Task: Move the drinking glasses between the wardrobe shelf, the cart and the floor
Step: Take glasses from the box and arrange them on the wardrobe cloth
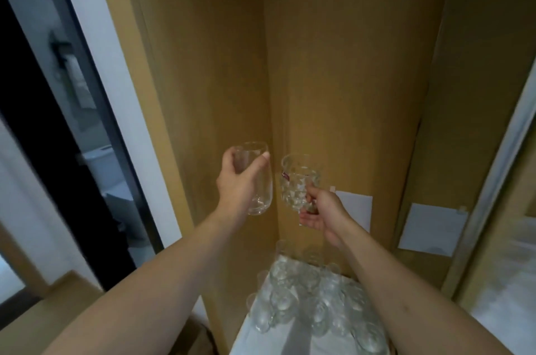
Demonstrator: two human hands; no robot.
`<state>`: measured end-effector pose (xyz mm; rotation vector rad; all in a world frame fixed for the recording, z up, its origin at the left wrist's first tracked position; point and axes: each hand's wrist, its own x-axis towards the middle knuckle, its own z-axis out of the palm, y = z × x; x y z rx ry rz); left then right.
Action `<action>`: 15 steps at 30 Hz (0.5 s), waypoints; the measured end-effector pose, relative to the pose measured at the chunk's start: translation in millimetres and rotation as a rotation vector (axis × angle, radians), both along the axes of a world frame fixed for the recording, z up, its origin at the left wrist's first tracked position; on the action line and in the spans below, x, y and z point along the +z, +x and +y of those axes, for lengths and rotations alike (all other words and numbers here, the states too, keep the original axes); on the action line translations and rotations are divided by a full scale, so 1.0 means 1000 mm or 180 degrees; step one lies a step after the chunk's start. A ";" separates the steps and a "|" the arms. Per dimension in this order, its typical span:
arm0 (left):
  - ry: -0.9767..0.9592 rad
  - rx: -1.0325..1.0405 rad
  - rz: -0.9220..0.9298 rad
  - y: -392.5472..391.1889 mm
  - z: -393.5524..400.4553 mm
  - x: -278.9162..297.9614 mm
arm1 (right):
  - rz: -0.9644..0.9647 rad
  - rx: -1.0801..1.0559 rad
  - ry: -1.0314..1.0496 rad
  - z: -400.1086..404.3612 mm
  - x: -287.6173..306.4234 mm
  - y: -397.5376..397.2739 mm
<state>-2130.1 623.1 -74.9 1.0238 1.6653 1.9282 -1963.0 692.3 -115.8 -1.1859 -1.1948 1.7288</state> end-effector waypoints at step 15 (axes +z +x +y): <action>0.0182 -0.0397 -0.0142 -0.004 -0.102 0.022 | -0.0268 -0.0291 0.0415 -0.116 0.024 0.011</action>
